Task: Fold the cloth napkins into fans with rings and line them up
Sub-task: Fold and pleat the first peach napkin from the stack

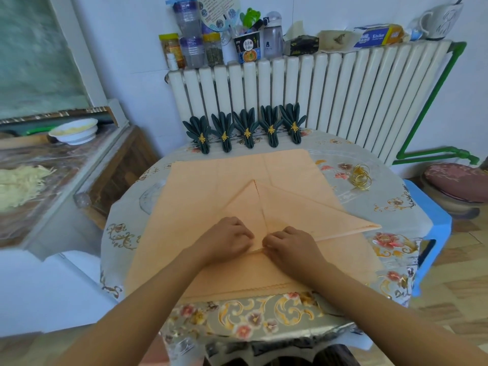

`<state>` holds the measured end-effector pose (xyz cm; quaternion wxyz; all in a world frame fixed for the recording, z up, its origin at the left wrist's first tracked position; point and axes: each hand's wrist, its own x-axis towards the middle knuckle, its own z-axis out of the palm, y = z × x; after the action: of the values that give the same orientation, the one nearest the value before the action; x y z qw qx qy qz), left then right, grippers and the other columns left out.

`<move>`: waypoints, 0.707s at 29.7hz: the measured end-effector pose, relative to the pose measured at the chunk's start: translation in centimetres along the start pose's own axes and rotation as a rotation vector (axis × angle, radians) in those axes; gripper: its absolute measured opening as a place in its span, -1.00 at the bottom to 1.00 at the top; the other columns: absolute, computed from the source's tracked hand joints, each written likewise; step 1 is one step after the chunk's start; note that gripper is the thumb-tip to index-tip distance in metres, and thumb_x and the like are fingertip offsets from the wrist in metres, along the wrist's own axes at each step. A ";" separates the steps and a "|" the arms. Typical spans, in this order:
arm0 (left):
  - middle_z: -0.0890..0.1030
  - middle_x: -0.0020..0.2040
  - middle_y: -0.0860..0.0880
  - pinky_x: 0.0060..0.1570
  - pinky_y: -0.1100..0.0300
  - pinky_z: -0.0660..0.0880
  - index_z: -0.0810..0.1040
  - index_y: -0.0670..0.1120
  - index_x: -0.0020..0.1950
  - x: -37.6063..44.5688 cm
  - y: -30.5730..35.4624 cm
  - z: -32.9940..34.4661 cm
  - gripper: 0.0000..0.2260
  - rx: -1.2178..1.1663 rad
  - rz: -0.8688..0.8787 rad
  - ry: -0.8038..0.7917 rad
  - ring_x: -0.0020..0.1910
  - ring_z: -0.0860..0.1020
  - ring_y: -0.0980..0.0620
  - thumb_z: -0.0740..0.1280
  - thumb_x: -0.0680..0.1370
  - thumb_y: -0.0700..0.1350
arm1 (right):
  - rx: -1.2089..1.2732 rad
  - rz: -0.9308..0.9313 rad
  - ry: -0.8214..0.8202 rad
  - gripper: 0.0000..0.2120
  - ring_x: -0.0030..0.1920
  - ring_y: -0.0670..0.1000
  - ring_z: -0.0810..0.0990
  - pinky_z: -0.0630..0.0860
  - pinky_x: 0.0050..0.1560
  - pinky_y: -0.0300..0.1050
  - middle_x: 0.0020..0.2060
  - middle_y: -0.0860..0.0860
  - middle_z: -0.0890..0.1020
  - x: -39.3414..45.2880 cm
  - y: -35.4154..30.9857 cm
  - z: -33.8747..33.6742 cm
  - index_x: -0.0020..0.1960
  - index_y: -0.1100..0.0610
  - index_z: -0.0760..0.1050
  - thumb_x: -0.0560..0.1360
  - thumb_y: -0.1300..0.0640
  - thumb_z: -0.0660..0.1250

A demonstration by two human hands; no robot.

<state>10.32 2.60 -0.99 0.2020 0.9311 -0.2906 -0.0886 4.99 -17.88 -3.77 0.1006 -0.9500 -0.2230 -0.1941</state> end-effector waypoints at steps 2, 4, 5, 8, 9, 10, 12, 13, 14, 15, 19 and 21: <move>0.50 0.22 0.03 0.30 0.16 0.30 0.60 0.03 0.22 -1.5 -0.4 0.0 -0.63 0.034 0.016 -0.030 0.25 0.40 0.07 0.29 0.50 0.17 | -0.049 -0.008 -0.035 -0.76 -0.41 0.01 0.51 0.36 -0.50 -0.21 -0.40 -0.15 0.60 0.3 -0.1 0.0 -0.24 -0.02 0.52 0.45 -0.04 0.11; 0.47 0.30 0.03 0.33 0.18 0.27 0.56 0.05 0.28 -2.7 -0.8 -0.2 -0.61 0.079 0.011 -0.059 0.30 0.38 0.07 0.30 0.51 0.18 | -0.068 0.002 -0.046 -0.75 -0.41 0.04 0.52 0.37 -0.51 -0.19 -0.43 -0.11 0.60 0.4 -0.1 -0.2 -0.23 0.02 0.50 0.47 -0.02 0.10; 0.45 0.33 0.03 0.35 0.18 0.25 0.54 0.05 0.31 -3.3 -1.1 -0.5 -0.62 0.096 -0.007 -0.070 0.33 0.36 0.07 0.32 0.53 0.14 | -0.060 0.009 -0.064 -0.76 -0.34 0.08 0.54 0.40 -0.45 -0.16 -0.39 -0.06 0.62 0.5 -0.3 -0.3 -0.17 0.05 0.52 0.51 0.00 0.11; 0.41 0.39 0.04 0.34 0.27 0.20 0.51 0.03 0.34 -4.1 -1.7 -1.5 -0.65 0.106 -0.060 -0.095 0.37 0.33 0.10 0.34 0.56 -0.01 | -0.021 0.083 -0.166 -0.80 -0.08 0.13 0.54 0.45 -0.20 -0.09 -0.21 0.08 0.64 0.7 -0.3 -0.5 0.08 0.06 0.48 0.58 0.04 0.12; 0.41 0.40 0.02 0.32 0.30 0.19 0.51 0.01 0.34 -4.3 -1.7 -1.9 -0.67 0.108 -0.066 -0.096 0.38 0.35 0.10 0.32 0.57 -0.09 | -0.013 0.100 -0.178 -0.79 -0.04 0.13 0.54 0.45 -0.16 -0.09 -0.19 0.09 0.63 0.7 -0.3 -0.6 0.11 0.05 0.46 0.59 0.03 0.10; 0.42 0.40 0.00 0.31 0.32 0.19 0.52 -0.01 0.34 -4.6 -1.9 -2.4 -0.66 0.127 -0.069 -0.098 0.38 0.36 0.09 0.28 0.57 -0.17 | -0.006 0.105 -0.184 -0.78 -0.02 0.13 0.53 0.46 -0.15 -0.09 -0.17 0.09 0.63 0.8 -0.5 -0.8 0.12 0.04 0.46 0.60 0.03 0.09; 0.43 0.41 0.00 0.34 0.29 0.20 0.51 -0.02 0.35 -4.7 -2.1 -3.1 -0.59 0.183 -0.092 -0.124 0.39 0.36 0.07 0.19 0.54 -0.30 | 0.004 0.109 -0.173 -0.78 -0.02 0.13 0.54 0.47 -0.14 -0.09 -0.18 0.09 0.63 0.7 -0.4 -0.8 0.11 0.06 0.46 0.60 0.03 0.09; 0.44 0.40 0.01 0.35 0.24 0.22 0.50 -0.01 0.36 -5.0 -2.5 -3.6 -0.54 0.199 -0.120 -0.135 0.39 0.36 0.06 0.16 0.52 -0.34 | 0.009 0.107 -0.172 -0.78 -0.01 0.12 0.54 0.46 -0.14 -0.09 -0.18 0.08 0.63 0.9 -0.7 -0.7 0.11 0.06 0.46 0.60 0.03 0.09; 0.45 0.39 0.01 0.36 0.18 0.26 0.50 0.00 0.35 -4.9 -2.7 -3.9 -0.51 0.203 -0.137 -0.151 0.38 0.38 0.03 0.14 0.50 -0.36 | 0.006 0.109 -0.172 -0.77 -0.01 0.12 0.53 0.46 -0.15 -0.09 -0.17 0.08 0.63 0.7 -0.7 -0.7 0.10 0.07 0.46 0.60 0.02 0.09; 0.48 0.36 0.01 0.34 0.12 0.32 0.51 0.01 0.35 -5.0 -3.0 -4.4 -0.48 0.208 -0.157 -0.166 0.35 0.40 0.01 0.11 0.48 -0.38 | 0.005 0.108 -0.166 -0.76 -0.01 0.11 0.53 0.46 -0.15 -0.09 -0.18 0.07 0.63 0.6 -0.8 -0.6 0.09 0.07 0.47 0.60 0.01 0.09; 0.50 0.17 -0.04 0.14 -0.03 0.45 0.56 0.03 0.28 -4.7 -3.7 -6.9 -0.47 0.259 -0.216 -0.232 0.15 0.49 -0.08 0.08 0.47 -0.39 | 0.001 0.110 -0.127 -0.72 -0.01 0.05 0.52 0.44 -0.15 -0.12 -0.16 -0.01 0.63 0.4 -1.2 -0.1 0.06 0.02 0.46 0.58 -0.12 0.08; 0.48 0.08 -0.06 0.10 0.01 0.43 0.60 0.00 0.20 -4.1 -3.7 -8.5 -0.54 0.250 -0.202 -0.225 0.07 0.47 -0.07 0.10 0.49 -0.36 | 0.000 0.126 -0.116 -0.71 -0.02 0.03 0.52 0.44 -0.15 -0.12 -0.16 -0.03 0.64 0.5 -1.2 0.1 0.05 0.00 0.47 0.58 -0.14 0.08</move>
<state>11.29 10.52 5.32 0.0412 0.9575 -0.2251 -0.1754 4.87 -16.59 -3.55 0.0996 -0.9718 -0.1680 -0.1320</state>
